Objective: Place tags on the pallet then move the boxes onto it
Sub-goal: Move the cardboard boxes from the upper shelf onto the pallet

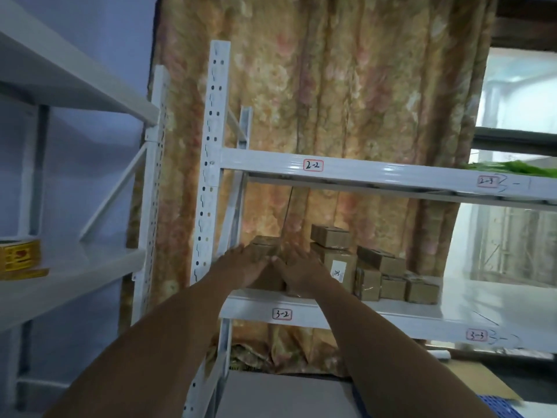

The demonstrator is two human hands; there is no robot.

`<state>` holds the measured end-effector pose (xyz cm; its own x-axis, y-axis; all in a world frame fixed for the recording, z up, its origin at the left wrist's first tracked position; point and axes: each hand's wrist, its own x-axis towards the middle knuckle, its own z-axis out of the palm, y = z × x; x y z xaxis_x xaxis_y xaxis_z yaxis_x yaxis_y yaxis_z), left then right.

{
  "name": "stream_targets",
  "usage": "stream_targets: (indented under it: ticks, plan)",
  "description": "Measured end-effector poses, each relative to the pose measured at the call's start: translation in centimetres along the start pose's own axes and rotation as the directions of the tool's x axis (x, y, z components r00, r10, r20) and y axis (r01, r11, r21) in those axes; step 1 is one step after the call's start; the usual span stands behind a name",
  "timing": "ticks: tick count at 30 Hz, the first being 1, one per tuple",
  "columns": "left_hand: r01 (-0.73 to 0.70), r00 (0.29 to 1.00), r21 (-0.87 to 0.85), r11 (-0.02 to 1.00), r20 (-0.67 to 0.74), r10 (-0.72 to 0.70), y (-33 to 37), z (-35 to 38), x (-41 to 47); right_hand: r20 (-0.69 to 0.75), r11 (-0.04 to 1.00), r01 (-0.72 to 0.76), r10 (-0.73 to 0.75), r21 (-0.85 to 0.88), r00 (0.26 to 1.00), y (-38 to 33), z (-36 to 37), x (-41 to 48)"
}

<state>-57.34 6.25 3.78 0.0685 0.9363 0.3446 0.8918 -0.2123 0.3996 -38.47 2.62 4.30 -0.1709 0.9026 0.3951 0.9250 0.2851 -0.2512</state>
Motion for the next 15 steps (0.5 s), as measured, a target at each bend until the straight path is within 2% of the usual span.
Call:
stream_targets:
  ticks: [3, 5, 9, 12, 15]
  plan:
    - [0.012, 0.998, -0.048, 0.999, -0.068, -0.016, 0.6, -0.3, 0.2, -0.005, 1.000, -0.008, 0.007, -0.009, 1.000, 1.1, 1.1, 2.8]
    - [0.070, 0.993, -0.088, 0.994, -0.093, -0.078, 0.3, 0.1, 1.3, 0.005, 1.000, -0.008, 0.007, 0.017, 1.000, 1.3, 1.4, 3.7]
    - [0.153, 0.985, -0.262, 0.953, -0.033, -0.167, -0.5, 1.1, 3.8, 0.019, 0.987, -0.062, 0.059, 0.150, 0.998, 1.4, 2.9, 5.9]
    - [0.189, 0.980, -0.325, 0.926, 0.004, -0.199, -0.6, 1.6, 5.0, -0.002, 0.973, -0.084, 0.087, 0.214, 0.996, 1.3, 4.2, 7.6]
    - [0.157, 0.986, -0.378, 0.912, 0.002, -0.168, -0.3, 2.0, 5.4, 0.023, 0.969, -0.107, 0.104, 0.222, 0.994, 1.5, 4.9, 8.6]
